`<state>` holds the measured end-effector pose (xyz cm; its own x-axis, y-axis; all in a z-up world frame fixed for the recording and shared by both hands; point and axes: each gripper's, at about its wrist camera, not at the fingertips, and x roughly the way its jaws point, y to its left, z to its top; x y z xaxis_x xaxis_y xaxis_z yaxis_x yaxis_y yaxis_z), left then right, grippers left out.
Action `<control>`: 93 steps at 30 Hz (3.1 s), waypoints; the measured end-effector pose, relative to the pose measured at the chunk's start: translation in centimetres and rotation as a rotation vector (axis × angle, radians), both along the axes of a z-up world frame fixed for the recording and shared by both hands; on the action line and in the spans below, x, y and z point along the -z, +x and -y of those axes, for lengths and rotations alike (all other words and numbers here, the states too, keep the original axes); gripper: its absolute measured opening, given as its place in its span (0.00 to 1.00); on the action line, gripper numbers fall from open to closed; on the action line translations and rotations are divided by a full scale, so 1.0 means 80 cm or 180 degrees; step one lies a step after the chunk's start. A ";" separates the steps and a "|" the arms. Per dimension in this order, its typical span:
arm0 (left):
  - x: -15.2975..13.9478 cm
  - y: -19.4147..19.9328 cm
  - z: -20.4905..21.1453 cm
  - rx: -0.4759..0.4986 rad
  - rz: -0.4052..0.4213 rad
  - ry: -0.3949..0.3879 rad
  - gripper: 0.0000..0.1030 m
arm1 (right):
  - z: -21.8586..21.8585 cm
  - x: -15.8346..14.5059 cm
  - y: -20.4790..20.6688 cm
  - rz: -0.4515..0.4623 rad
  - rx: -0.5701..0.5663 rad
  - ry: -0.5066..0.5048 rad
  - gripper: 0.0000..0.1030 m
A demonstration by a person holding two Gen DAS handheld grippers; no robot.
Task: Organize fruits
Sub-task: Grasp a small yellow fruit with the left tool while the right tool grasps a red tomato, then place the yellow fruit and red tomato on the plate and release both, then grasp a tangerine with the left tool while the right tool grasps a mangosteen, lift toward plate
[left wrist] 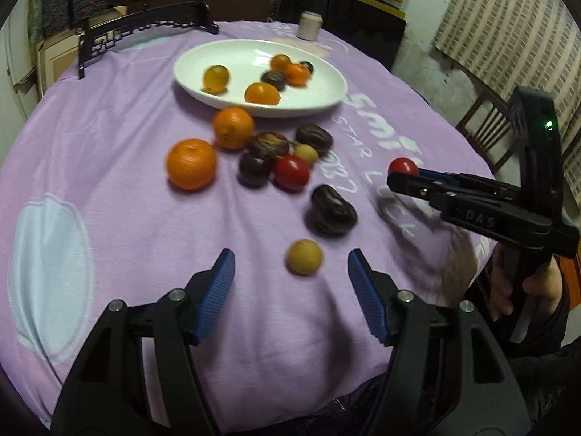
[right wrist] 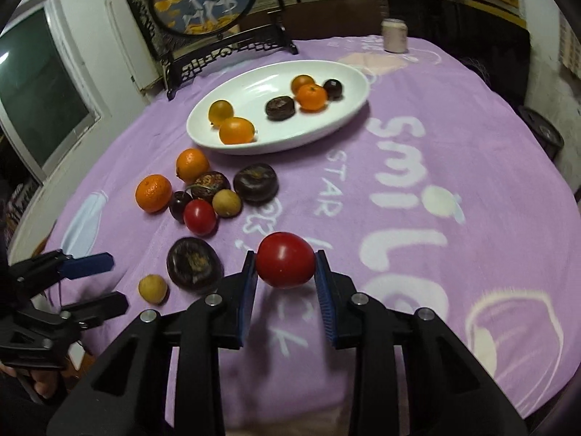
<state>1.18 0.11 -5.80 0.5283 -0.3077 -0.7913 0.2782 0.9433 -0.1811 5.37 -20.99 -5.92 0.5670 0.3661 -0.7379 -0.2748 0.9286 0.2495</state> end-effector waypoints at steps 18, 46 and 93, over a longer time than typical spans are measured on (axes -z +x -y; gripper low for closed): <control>0.015 0.010 0.025 -0.0031 0.0016 0.0195 0.24 | 0.023 0.003 -0.024 0.0020 -0.0020 0.0230 0.31; -0.067 0.338 -0.026 -0.0796 0.0162 0.0031 0.24 | -0.083 -0.060 0.249 0.0217 -0.0190 -0.0103 0.31; -0.023 0.057 -0.083 -0.0727 0.0230 -0.0067 0.54 | -0.078 -0.004 0.005 -0.0194 -0.0644 0.0015 0.43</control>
<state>5.73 6.77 -3.98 0.6411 -0.1897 -0.7436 0.0709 0.9795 -0.1887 5.75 -14.78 -5.60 0.4359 0.4715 -0.7666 -0.4398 0.8548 0.2757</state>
